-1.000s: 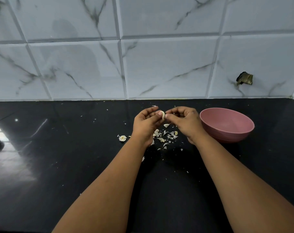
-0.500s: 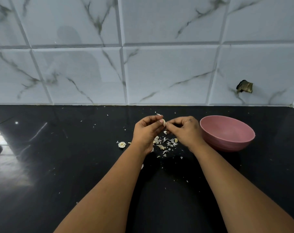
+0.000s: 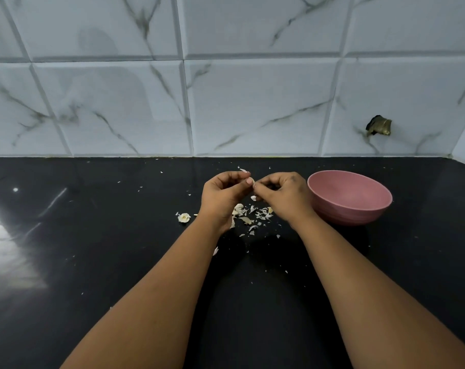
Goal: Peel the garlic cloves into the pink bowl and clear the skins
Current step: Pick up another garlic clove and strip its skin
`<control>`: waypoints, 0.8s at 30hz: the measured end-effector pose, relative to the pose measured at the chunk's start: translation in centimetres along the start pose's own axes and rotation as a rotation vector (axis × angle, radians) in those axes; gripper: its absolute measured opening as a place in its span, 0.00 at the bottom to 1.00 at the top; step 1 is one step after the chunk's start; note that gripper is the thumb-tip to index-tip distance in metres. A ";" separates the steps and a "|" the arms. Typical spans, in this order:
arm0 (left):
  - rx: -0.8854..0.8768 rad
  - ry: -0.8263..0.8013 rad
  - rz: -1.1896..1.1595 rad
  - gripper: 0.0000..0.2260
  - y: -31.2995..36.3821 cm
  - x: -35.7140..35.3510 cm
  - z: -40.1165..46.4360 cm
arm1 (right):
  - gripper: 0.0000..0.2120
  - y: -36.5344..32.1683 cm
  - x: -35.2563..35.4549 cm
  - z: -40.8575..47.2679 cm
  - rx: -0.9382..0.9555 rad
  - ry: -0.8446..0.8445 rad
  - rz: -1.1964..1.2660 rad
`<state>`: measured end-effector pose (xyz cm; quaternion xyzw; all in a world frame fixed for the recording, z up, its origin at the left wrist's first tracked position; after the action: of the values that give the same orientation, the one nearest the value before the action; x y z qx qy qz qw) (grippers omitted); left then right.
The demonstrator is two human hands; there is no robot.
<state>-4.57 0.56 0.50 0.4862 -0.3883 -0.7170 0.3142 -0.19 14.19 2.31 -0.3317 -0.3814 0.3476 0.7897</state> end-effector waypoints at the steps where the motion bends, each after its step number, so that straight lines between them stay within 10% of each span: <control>1: -0.005 0.000 0.008 0.06 0.0 0.0 -0.1 | 0.08 -0.1 0.0 -0.1 0.004 -0.001 0.001; 24: -0.054 0.032 0.202 0.08 -0.2 0.0 -0.1 | 0.03 -0.4 0.2 0.2 0.049 0.070 -0.074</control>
<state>-4.52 0.64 0.32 0.4475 -0.4108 -0.6839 0.4040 -0.10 14.17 2.79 -0.3098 -0.3570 0.3158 0.8227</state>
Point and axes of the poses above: each hand's wrist, its own z-axis towards the middle knuckle, its own x-axis out of the back of the hand, y = z × x, the point moved 4 cm from there along z, towards the middle knuckle
